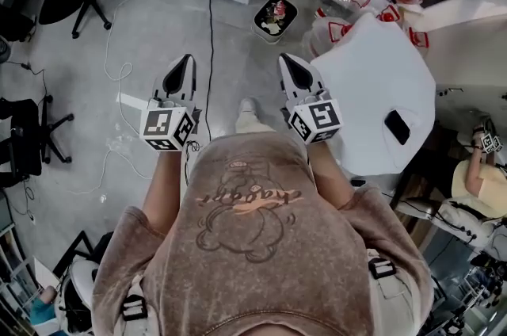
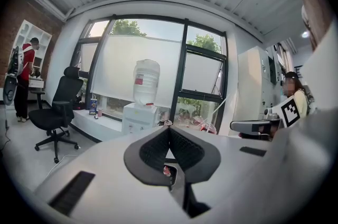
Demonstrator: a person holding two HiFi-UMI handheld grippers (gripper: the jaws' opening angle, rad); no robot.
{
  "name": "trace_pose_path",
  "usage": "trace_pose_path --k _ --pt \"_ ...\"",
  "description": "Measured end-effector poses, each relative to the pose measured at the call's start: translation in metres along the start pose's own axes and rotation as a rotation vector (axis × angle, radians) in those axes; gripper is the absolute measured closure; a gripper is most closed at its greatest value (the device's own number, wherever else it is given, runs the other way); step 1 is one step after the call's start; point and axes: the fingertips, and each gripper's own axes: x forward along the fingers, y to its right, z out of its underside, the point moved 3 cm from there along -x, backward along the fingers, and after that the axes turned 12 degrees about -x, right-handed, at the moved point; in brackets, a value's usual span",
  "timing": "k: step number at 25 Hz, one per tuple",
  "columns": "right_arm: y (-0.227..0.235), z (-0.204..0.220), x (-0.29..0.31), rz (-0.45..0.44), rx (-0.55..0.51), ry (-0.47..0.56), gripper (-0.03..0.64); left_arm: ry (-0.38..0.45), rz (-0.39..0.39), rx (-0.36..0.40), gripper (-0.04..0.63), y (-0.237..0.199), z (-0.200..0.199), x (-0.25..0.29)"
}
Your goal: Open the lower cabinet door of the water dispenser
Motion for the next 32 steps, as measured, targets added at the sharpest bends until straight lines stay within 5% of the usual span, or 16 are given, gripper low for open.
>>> trace_pose_path --k 15,32 --pt "0.054 0.003 0.081 -0.050 0.013 -0.024 0.611 0.014 -0.025 0.022 0.583 -0.028 -0.033 0.083" --pt "0.096 0.013 0.191 0.039 0.035 -0.041 0.611 -0.026 0.043 0.017 0.583 -0.107 -0.053 0.186"
